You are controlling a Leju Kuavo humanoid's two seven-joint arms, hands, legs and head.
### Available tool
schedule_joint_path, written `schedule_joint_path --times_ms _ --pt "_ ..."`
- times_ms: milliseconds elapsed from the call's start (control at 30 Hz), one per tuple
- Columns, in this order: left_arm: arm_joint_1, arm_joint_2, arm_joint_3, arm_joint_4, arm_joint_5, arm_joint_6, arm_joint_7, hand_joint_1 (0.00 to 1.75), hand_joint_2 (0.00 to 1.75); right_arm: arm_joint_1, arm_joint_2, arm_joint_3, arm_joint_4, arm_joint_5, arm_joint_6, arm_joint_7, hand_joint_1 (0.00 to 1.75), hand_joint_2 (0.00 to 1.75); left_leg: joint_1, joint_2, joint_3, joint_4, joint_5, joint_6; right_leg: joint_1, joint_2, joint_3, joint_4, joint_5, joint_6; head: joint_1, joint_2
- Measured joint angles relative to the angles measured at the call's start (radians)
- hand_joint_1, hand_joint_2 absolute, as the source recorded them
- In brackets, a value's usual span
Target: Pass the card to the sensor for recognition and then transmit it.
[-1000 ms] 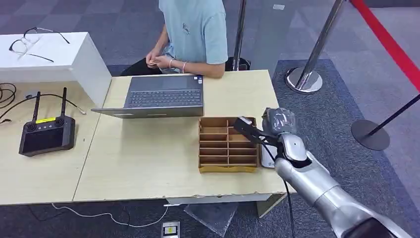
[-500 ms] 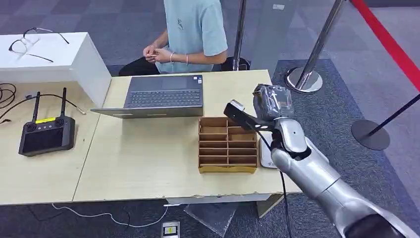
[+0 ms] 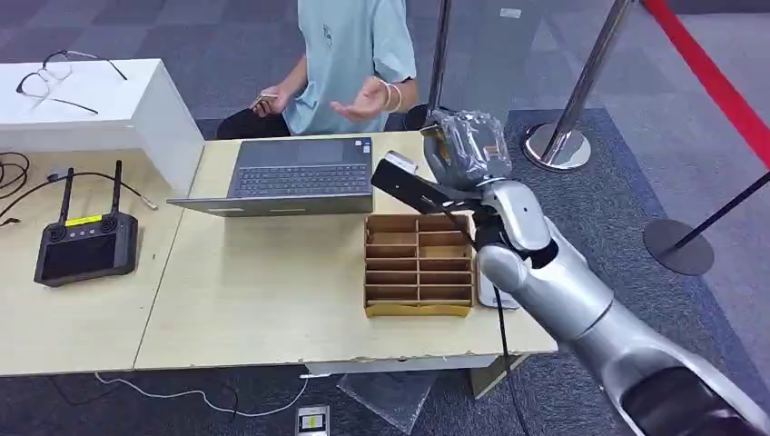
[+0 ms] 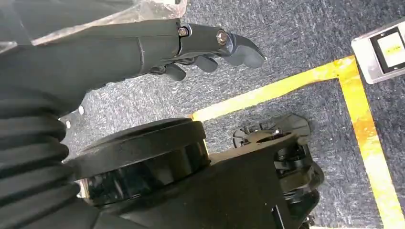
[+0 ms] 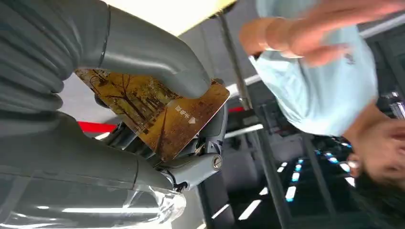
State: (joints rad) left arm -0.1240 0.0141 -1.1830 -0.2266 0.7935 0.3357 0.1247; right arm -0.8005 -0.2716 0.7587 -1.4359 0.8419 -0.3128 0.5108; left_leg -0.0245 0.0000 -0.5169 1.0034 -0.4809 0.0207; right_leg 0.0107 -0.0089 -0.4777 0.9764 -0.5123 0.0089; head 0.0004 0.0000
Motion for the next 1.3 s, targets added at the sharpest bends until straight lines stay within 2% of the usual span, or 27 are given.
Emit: schedule_joint_path --times_ms 467,833,1067,1300 --pt "0.0 -0.001 0.0 0.0 -0.009 0.001 -0.006 0.0 0.0 -0.118 0.115 0.076 0.029 0.009 0.033 -0.051 1.75 1.75 0.001 0.0 0.0 0.0 0.0 0.0 0.0 0.0 0.0 0.0 0.0 0.0 0.0 0.0" --pt "0.0 -0.002 0.0 0.0 -0.014 0.001 0.001 0.0 0.0 -0.13 0.216 0.137 0.114 -0.025 0.015 -0.106 1.75 1.75 0.001 0.0 0.0 0.0 0.0 0.0 0.0 0.0 0.0 0.0 0.0 0.0 0.0 0.0" --pt "0.0 -0.003 0.0 0.0 -0.014 0.0 0.012 0.0 0.0 -0.124 0.238 0.163 0.172 -0.031 0.015 -0.113 1.75 1.75 0.001 0.0 0.0 0.0 0.0 0.0 0.0 0.0 0.0 0.0 0.0 0.0 0.0 0.0" --pt "0.0 -0.003 0.0 0.0 -0.014 -0.002 0.018 0.0 0.0 -0.11 0.236 0.181 0.225 -0.04 -0.001 -0.114 1.75 1.75 0.001 0.0 0.0 0.0 0.0 0.0 0.0 0.0 -0.001 0.0 0.0 0.0 0.0 0.0"
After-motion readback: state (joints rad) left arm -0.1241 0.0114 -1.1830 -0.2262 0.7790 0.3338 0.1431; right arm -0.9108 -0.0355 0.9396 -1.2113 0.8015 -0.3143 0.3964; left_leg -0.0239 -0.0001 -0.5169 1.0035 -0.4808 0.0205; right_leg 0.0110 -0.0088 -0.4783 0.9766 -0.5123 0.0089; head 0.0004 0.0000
